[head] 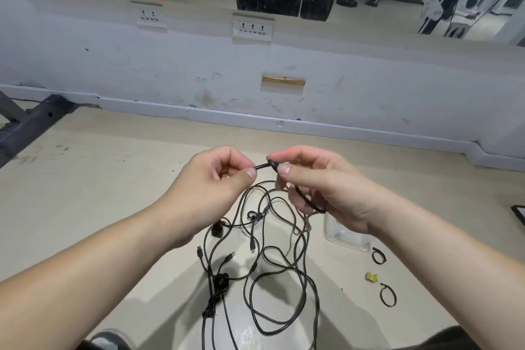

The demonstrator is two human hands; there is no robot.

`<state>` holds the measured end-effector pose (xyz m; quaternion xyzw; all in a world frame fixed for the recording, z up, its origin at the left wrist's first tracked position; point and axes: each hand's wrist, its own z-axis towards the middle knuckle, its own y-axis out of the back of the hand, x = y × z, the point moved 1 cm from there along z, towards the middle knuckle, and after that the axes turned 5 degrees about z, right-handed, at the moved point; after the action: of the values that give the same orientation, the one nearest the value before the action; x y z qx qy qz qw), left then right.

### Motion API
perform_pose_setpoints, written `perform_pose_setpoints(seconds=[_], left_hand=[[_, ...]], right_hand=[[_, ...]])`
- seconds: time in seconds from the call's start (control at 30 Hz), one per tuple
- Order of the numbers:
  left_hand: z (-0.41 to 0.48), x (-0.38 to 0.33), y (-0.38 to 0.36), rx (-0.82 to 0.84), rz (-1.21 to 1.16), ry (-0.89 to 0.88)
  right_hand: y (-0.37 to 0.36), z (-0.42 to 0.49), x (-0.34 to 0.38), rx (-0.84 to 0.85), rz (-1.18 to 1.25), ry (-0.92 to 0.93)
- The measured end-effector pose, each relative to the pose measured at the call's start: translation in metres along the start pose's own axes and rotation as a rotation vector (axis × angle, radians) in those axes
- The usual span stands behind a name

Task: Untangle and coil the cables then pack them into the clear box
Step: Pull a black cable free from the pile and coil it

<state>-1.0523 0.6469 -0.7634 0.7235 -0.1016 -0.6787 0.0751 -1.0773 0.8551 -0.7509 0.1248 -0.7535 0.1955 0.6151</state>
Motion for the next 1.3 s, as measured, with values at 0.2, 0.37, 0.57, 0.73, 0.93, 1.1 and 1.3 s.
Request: perform_pose_setpoints(seconds=[0.2,0.37,0.57,0.73,0.93,1.1,1.3], left_hand=[[-0.013,0.005,-0.017,-0.059,-0.040,-0.015],[-0.012,0.005,-0.018,-0.099,-0.023,0.004],[-0.014,0.001,-0.021,-0.054,0.048,-0.126],[-0.012,-0.001,-0.024,-0.050,0.078,-0.122],[-0.013,0.005,-0.033,-0.016,-0.033,-0.034],[-0.015,0.005,-0.033,-0.040,-0.087,-0.074],[-0.013,0.003,-0.026,0.056,-0.067,-0.029]], right_hand=[[-0.009,0.001,-0.014,-0.037,-0.059,0.025],[-0.015,0.003,-0.015,-0.029,0.001,-0.060],[-0.012,0.003,-0.007,-0.059,0.004,-0.142],[-0.013,0.001,-0.006,-0.104,0.128,-0.217],[-0.010,0.008,-0.003,-0.313,0.146,-0.191],[-0.007,0.009,-0.007,-0.311,-0.036,-0.179],[-0.005,0.004,-0.010,-0.094,-0.513,0.133]])
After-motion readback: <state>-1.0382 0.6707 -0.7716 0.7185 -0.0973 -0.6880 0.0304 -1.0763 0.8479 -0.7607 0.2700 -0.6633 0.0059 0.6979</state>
